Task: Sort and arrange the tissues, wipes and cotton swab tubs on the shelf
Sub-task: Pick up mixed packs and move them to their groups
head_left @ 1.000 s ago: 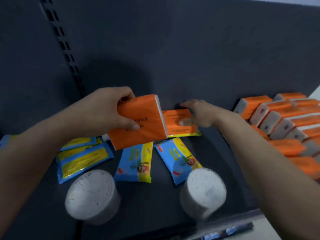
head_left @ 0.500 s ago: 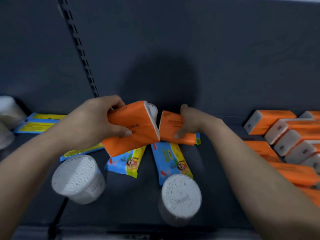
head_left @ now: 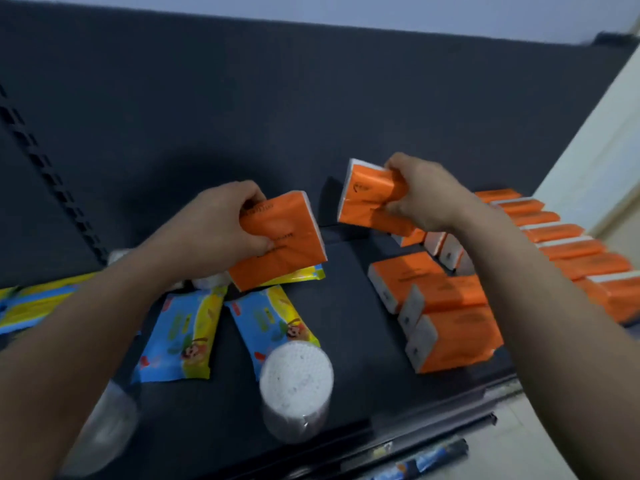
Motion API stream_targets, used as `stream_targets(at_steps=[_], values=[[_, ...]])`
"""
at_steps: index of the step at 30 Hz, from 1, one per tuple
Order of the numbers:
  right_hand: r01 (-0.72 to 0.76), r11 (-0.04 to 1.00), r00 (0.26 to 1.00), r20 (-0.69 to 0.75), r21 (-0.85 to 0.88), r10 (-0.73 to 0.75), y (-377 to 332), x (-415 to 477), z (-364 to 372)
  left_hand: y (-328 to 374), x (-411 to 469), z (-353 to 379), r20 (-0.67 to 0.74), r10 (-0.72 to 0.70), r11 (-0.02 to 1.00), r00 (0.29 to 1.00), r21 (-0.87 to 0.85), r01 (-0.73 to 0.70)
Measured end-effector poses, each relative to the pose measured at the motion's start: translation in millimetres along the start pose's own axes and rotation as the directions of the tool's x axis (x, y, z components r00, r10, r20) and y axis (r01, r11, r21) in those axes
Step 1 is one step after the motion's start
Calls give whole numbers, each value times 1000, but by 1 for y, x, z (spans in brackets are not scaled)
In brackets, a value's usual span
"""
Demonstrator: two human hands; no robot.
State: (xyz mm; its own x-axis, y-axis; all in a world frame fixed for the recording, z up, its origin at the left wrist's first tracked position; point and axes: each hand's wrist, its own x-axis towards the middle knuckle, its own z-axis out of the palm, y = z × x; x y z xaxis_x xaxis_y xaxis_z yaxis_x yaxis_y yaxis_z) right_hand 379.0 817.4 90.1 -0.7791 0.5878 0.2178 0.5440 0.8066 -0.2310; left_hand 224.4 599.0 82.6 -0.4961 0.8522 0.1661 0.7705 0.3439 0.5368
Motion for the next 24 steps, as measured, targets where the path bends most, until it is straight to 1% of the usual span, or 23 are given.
stream_targets(at_steps=[4,8,11,14,17,20,22,24], values=[[-63,997,997,35,-55,65,39,-5,-7,18,31,22,34,39,999,999,-1,-39],[-48,997,997,58,-53,51,74,5,-7,35,58,44,74,33,999,997,24,-35],[25,998,991,132,-55,-17,91,21,-3,44,78,62,77,-12,998,997,67,7],[140,990,969,209,-16,-134,99,39,4,48,92,74,62,-79,990,995,122,71],[243,969,916,317,51,-247,98,55,18,49,94,79,13,-142,976,990,172,137],[342,936,860,374,80,-346,94,67,35,48,87,81,-30,-210,955,977,209,211],[384,922,839,402,42,-368,93,74,44,48,80,82,-42,-245,947,969,202,248],[430,902,830,411,-38,-378,93,78,52,49,75,82,-49,-258,947,965,186,262]])
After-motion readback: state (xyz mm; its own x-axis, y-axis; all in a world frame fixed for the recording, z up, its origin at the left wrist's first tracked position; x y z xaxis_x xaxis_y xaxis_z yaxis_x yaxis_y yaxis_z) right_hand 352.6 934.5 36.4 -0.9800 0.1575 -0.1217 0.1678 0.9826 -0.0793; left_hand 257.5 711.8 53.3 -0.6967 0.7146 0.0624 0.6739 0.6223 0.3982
